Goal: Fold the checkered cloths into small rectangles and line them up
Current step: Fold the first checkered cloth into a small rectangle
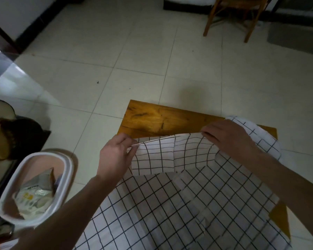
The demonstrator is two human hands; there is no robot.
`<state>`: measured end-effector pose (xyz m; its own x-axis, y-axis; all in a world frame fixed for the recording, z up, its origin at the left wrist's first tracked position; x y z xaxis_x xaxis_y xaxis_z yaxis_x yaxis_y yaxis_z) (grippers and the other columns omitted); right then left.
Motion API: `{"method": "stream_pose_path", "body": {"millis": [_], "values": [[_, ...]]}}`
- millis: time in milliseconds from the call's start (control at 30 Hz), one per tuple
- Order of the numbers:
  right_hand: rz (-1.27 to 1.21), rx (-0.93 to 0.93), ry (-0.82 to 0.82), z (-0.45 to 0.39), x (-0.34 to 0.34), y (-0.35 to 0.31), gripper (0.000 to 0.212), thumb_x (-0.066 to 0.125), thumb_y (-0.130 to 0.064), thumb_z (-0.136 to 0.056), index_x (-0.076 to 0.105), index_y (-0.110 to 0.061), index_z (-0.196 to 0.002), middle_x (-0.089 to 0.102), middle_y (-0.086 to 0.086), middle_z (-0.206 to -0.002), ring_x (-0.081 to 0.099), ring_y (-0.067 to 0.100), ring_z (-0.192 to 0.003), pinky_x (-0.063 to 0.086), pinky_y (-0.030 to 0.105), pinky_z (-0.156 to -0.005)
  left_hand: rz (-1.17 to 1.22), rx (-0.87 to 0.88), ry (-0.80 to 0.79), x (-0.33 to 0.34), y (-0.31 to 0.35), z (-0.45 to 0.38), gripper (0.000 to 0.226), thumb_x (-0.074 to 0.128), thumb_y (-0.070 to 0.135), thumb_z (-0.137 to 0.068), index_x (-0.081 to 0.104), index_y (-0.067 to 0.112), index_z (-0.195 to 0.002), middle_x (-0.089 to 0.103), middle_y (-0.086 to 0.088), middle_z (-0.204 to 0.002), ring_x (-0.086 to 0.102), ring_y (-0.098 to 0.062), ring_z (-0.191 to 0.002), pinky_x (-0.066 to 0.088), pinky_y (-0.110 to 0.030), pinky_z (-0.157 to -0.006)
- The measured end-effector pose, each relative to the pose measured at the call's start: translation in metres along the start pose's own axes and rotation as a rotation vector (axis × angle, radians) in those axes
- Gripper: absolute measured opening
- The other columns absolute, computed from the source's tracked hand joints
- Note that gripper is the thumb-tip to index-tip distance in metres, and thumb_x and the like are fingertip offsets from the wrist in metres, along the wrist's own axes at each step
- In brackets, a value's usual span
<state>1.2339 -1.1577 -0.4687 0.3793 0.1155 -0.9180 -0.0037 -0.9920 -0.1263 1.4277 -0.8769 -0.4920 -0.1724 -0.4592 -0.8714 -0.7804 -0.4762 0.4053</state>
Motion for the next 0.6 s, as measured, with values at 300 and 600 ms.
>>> {"method": "stream_pose_path", "body": {"millis": [300,600], "values": [[0.111,0.150,0.206,-0.004,-0.055,0.000,0.018,0.059,-0.015,-0.104,0.075,-0.006,-0.105,0.072,0.008,-0.093,0.064,0.029,-0.079,0.043,0.035,-0.080,0.106,0.118,-0.011,-0.031,0.020,-0.032,0.017,0.062,0.028,-0.104,0.074,0.019,-0.110,0.067,0.006,-0.109,0.068,-0.014,-0.091,0.056,-0.028,-0.076],[0.126,0.178,0.100,0.082,-0.029,-0.027,0.009,0.078,-0.009,-0.092,0.076,-0.005,-0.100,0.072,0.012,-0.107,0.067,0.027,-0.092,0.045,0.033,-0.089,0.038,0.137,0.044,0.001,0.016,0.015,0.005,0.075,0.012,-0.092,0.074,0.017,-0.093,0.069,0.002,-0.095,0.063,-0.017,-0.082,0.048,-0.027,-0.070]]}}
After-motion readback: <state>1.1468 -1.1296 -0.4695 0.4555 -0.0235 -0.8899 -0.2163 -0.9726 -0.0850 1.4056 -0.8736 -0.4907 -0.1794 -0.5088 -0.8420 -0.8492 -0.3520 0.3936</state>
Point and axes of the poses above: each hand's wrist, its own z-axis away from the middle knuckle, its own x-axis out of the palm, y = z × x, the point moved 4 cm from there along -z, towards the middle knuckle
